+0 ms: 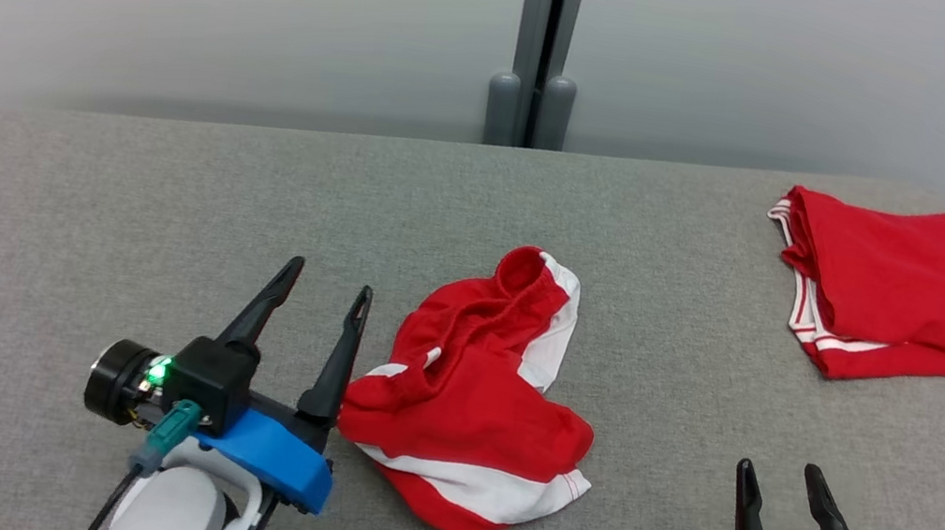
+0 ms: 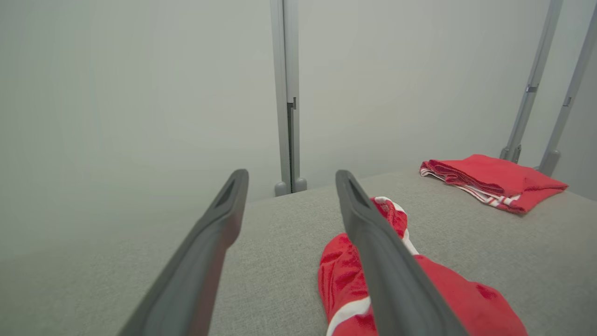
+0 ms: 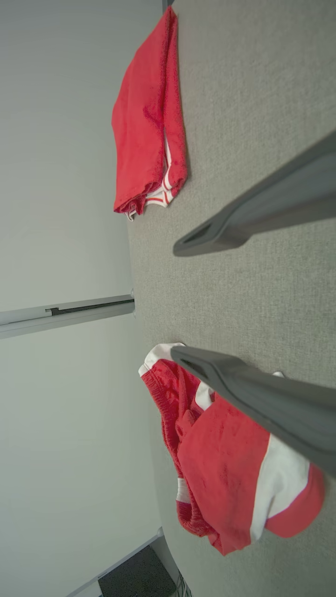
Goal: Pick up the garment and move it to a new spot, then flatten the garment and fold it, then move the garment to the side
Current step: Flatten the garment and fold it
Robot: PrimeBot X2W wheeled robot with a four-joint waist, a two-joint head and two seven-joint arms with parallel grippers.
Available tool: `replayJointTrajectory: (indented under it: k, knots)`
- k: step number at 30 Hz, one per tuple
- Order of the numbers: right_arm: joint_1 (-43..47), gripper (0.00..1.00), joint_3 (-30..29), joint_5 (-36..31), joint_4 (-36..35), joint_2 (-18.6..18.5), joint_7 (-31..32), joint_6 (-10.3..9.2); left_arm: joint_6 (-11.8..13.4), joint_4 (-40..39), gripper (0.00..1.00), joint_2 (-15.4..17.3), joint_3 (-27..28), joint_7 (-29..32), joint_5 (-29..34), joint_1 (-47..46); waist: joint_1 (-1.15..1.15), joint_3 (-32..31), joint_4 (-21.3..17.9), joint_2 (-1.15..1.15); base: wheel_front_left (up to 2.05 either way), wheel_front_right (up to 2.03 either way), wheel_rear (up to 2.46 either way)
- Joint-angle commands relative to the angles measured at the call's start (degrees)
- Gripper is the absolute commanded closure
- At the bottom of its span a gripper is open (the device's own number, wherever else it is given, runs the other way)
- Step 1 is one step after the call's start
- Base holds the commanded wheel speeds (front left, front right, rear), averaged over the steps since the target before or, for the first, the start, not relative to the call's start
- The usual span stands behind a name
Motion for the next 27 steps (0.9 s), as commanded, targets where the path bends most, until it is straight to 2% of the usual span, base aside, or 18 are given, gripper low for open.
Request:
replayJointTrajectory:
  k: [1, 10, 19, 20, 21, 22, 27]
  knots:
    - [-1.1, 0.00, -0.1, 0.1, -0.2, -0.1, -0.3, 0.02, -0.1, 1.6, 0.00, 0.9, -2.3, -0.1, -0.9, -2.5, 0.00, 0.6, -0.7, -0.01, 0.00, 0.00, 0.00]
    - [-2.2, 0.00, -0.5, 1.0, -0.6, -0.1, -0.3, 0.02, -0.1, 11.4, 0.00, 2.8, -13.2, 1.7, -6.0, -7.6, 0.00, 3.4, -3.4, -0.01, 0.00, 0.00, 0.00]
    - [-2.6, 0.00, -0.8, 1.1, -0.9, -0.1, -0.3, 0.02, -0.1, 17.4, 0.00, 3.4, -16.5, 3.0, -9.3, -8.5, 0.00, 4.5, -3.9, -0.01, 0.00, 0.00, 0.00]
    - [-2.8, 0.00, -0.8, 1.1, -0.9, -0.1, -0.3, 0.02, -0.1, 18.0, 0.44, 3.5, -17.0, 3.3, -9.8, -8.6, 0.00, 4.6, -4.0, -0.01, 0.00, 0.00, 0.00]
    - [-2.8, 0.00, -0.8, 1.1, -0.9, -0.1, -0.3, 0.02, -0.1, 18.4, 0.80, 3.5, -17.6, 3.5, -10.4, -8.6, 0.00, 4.7, -4.0, -0.01, 0.00, 0.00, 0.00]
    - [-2.9, 0.00, -0.7, 1.2, -0.8, -0.1, -0.3, 0.02, -0.1, 18.8, 1.00, 3.6, -18.3, 3.7, -11.0, -8.7, 0.00, 4.7, -4.0, -0.01, 0.00, 0.00, 0.00]
    - [-3.3, 0.00, -0.5, 1.1, -0.6, -0.1, -0.3, 0.01, -0.1, 21.5, 1.00, 4.2, -20.6, 5.6, -13.2, -9.4, 0.00, 4.8, -4.4, -0.01, 0.00, 0.00, 0.00]
